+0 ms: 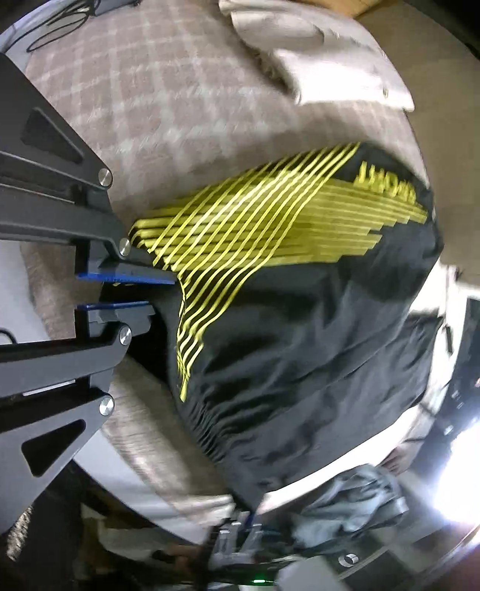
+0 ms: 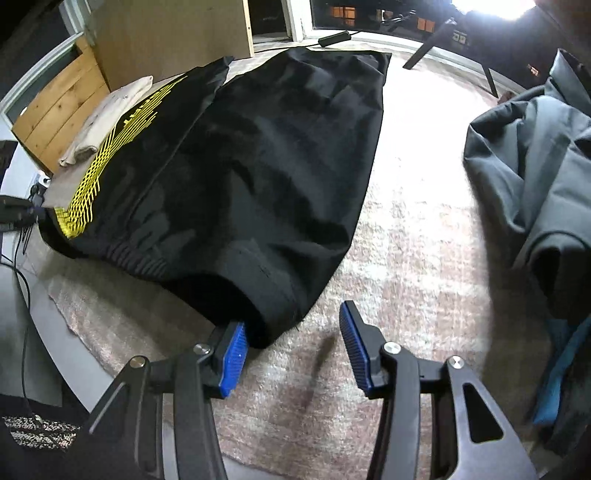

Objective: Fold clothes

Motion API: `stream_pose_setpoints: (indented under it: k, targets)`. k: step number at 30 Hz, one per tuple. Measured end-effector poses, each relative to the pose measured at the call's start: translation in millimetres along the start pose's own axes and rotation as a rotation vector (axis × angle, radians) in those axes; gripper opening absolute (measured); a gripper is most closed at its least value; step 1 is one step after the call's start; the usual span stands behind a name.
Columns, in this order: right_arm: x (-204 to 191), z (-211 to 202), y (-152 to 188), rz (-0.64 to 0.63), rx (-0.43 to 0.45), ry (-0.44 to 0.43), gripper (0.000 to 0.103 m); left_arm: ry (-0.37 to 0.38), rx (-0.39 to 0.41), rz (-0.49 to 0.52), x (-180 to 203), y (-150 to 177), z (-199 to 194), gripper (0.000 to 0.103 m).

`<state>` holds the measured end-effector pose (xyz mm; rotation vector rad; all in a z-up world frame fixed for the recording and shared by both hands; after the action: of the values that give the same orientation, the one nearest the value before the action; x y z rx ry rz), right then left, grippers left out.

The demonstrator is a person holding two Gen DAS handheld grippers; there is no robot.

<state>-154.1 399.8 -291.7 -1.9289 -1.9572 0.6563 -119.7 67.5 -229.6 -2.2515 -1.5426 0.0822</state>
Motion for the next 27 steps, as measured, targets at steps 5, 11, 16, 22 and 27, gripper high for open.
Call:
stream_pose_setpoints:
  k: [5, 11, 16, 22, 27]
  targets:
    - [0, 6, -1, 0.037, 0.003, -0.011, 0.047, -0.009, 0.019, -0.025, -10, -13, -10, 0.006]
    - [-15, 14, -2, -0.065, 0.011, 0.055, 0.046, -0.007, 0.009, -0.027, -9, -28, -10, 0.005]
    - [-18, 7, -24, -0.154, -0.112, 0.021, 0.005, 0.008, -0.025, -0.012, -19, -53, 0, 0.005]
    - [-21, -91, -104, -0.227, -0.119, -0.012, 0.005, 0.065, -0.095, 0.105, 10, -42, -48, 0.005]
    - [-25, -111, -100, -0.259, -0.140, -0.001, 0.005, 0.075, -0.189, 0.208, 38, 1, -40, 0.005]
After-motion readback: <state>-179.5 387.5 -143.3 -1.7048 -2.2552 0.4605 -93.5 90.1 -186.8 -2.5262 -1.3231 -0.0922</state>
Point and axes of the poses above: each gripper's, at about its wrist camera, not at the fingertips, and z roughly the way its jaws point, x to its right, y to its underside, the point moved 8 cm from there along z, roughly the way its jaws point, and after that the axes turned 6 degrees about x, right-handed, at the moved point
